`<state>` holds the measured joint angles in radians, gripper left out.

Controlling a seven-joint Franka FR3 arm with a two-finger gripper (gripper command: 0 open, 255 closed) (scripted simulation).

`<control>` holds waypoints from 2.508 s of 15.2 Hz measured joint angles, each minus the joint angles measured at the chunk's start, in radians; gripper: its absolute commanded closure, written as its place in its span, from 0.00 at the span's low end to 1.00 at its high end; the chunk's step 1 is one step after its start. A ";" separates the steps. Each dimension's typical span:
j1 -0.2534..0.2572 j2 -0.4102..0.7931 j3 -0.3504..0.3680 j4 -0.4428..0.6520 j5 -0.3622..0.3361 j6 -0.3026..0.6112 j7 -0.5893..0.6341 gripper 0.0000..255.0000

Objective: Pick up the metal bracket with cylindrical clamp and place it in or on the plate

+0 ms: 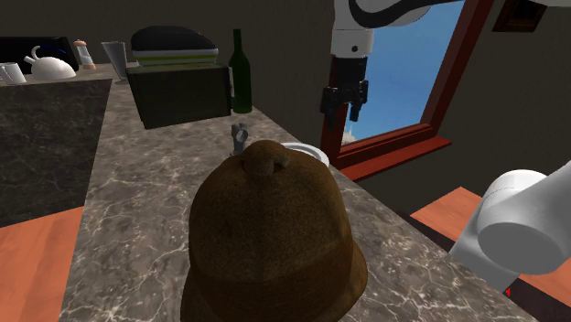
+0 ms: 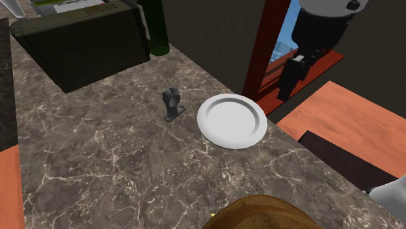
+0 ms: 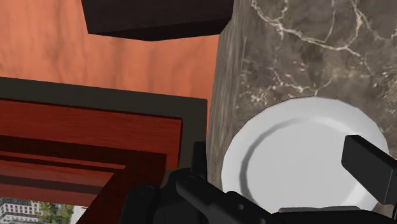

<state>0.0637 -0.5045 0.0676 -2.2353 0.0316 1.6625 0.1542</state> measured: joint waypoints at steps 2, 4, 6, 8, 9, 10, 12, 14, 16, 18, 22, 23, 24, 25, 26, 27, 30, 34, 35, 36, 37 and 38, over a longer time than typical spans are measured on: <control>0.003 0.068 0.015 0.052 0.003 0.023 0.020 0.00; 0.011 0.133 0.037 0.097 0.007 0.050 0.049 0.00; 0.017 0.200 0.056 0.152 0.007 0.070 0.077 0.00; 0.024 0.269 0.074 0.210 0.003 0.088 0.104 0.00; 0.025 0.308 0.080 0.241 -0.001 0.099 0.115 0.00; 0.028 0.338 0.086 0.274 -0.004 0.099 0.125 0.00; 0.033 0.413 0.098 0.344 -0.015 0.109 0.148 0.00; 0.041 0.487 0.110 0.424 -0.029 0.110 0.173 0.00; 0.050 0.565 0.118 0.514 -0.044 0.104 0.193 0.00; 0.064 0.649 0.127 0.616 -0.063 0.090 0.220 0.00; 0.100 0.812 0.139 0.820 -0.100 0.058 0.266 0.00; 0.104 0.830 0.139 0.838 -0.104 0.059 0.270 0.00; 0.105 0.837 0.138 0.836 -0.105 0.069 0.272 0.00; 0.106 0.839 0.139 0.827 -0.106 0.079 0.274 0.00; 0.106 0.841 0.138 0.817 -0.107 0.092 0.275 0.00; 0.106 0.843 0.138 0.805 -0.107 0.105 0.275 0.00; 0.104 0.844 0.137 0.769 -0.107 0.143 0.274 0.00; 0.103 0.844 0.137 0.759 -0.108 0.153 0.274 0.00; 0.103 0.844 0.137 0.759 -0.108 0.154 0.274 0.00; 0.103 0.844 0.137 0.759 -0.108 0.154 0.274 0.00; 0.103 0.844 0.137 0.759 -0.108 0.154 0.274 1.00; 0.103 0.844 0.137 0.759 -0.108 0.154 0.274 1.00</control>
<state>0.1666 0.3397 0.2042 -1.4765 -0.0760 1.8162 0.4285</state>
